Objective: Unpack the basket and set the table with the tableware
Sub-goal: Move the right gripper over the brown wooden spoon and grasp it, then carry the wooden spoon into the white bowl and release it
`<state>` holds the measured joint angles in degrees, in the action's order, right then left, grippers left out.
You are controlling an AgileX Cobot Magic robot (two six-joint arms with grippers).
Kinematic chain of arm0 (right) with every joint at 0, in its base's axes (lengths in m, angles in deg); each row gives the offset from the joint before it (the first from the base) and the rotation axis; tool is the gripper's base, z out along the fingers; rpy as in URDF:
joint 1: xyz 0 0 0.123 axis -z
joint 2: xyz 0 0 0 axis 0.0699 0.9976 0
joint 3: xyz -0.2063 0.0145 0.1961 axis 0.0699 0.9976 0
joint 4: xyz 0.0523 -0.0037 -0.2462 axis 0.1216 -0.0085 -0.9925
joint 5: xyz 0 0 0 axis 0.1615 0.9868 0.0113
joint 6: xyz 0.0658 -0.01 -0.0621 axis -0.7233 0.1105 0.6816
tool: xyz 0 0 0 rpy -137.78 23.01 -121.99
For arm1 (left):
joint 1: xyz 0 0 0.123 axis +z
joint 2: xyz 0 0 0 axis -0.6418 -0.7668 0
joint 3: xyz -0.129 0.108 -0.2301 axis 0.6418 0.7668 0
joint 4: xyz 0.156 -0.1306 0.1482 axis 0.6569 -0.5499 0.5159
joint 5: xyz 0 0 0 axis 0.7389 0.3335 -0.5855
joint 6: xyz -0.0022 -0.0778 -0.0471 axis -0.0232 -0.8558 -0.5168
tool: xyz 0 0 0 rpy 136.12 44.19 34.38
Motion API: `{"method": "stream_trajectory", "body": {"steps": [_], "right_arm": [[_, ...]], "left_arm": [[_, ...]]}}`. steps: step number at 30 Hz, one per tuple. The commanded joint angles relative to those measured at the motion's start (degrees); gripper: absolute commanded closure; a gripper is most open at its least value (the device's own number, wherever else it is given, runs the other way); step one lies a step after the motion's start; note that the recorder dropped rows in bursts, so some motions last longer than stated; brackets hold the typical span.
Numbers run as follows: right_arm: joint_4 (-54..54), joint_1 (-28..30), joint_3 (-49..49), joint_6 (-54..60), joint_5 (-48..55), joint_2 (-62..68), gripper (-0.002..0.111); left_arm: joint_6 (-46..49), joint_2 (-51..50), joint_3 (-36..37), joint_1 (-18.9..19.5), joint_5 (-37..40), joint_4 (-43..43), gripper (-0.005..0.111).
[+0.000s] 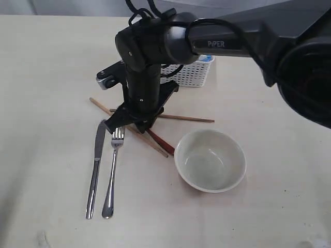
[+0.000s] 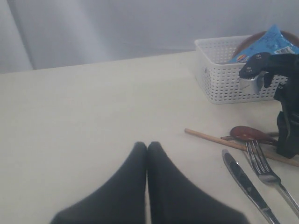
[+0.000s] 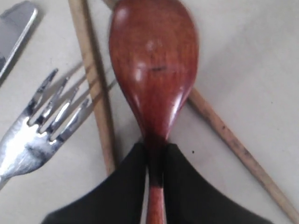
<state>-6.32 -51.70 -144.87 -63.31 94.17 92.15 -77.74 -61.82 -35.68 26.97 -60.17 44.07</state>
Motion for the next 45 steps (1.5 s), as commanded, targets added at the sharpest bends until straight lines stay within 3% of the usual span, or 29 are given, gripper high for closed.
{"method": "stream_trajectory", "body": {"steps": [1, 12, 19, 22, 30, 39, 45], "right_arm": [[-0.62, 0.22, -0.02, 0.69, 0.13, 0.18, 0.109], [-0.74, 0.22, -0.02, 1.09, 1.12, -8.09, 0.109], [-2.09, 0.22, 0.08, 1.67, 15.85, -20.18, 0.109], [-2.19, 0.22, 0.6, 1.42, 15.85, -23.71, 0.109], [-2.63, 0.22, 15.38, 1.09, 15.85, -33.85, 0.109], [-4.46, 0.22, 32.98, 2.84, 15.76, -36.8, 0.109], [-6.26, 0.22, 38.17, 2.41, 7.51, -36.8, 0.109]], "left_arm": [[-0.25, 0.2, 0.12, -0.32, -0.64, -0.21, 0.106], [-0.25, 0.2, 0.12, -0.32, -0.64, -0.21, 0.106], [-0.25, 0.2, 0.12, -0.32, -0.64, -0.21, 0.106], [-0.25, 0.2, 0.12, -0.32, -0.64, -0.21, 0.106], [-0.25, 0.2, 0.12, -0.32, -0.64, 0.35, 0.106], [-0.25, 0.2, 0.12, -0.32, -0.64, 0.35, 0.106], [-0.25, 0.2, 0.12, -0.32, -0.64, 0.35, 0.106]]}}
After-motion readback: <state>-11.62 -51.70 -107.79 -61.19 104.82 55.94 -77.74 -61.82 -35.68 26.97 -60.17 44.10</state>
